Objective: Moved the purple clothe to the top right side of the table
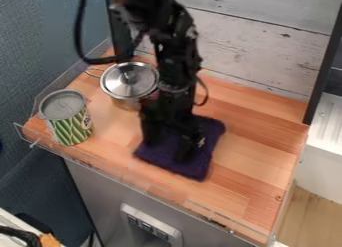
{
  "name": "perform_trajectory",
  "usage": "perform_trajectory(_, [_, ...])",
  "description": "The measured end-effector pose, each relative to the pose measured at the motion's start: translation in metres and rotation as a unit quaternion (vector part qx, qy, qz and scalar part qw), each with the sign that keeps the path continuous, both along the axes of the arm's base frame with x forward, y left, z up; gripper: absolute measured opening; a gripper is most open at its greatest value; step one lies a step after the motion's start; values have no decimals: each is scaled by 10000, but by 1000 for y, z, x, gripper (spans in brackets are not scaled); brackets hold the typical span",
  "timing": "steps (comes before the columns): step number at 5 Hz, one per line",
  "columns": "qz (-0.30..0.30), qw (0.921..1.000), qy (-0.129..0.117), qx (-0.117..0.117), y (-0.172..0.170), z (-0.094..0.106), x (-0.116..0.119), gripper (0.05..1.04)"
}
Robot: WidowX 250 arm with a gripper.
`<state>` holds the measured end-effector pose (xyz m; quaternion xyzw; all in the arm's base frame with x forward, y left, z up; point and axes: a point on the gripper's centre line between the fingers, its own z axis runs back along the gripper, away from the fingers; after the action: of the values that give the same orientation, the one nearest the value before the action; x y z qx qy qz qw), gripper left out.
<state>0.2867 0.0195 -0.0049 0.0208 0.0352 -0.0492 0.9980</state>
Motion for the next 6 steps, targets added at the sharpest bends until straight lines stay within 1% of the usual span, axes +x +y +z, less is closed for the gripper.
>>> perform_trajectory(1, [-130, 9993, -341, -99, -21, 3, 33, 1001])
perform_trajectory(2, [-261, 9973, -651, -219, -42, 10, 59, 1001])
perform_trajectory(3, [-293, 9966, -758, -134, -52, 8, 76, 1001])
perform_trajectory(4, [-123, 9967, -794, -75, -51, 11, 90, 1001])
perform_trajectory(5, [-118, 9966, -811, -120, -52, 19, 94, 1001])
perform_trajectory(6, [12, 9914, -1284, -235, -44, 58, 101, 1001])
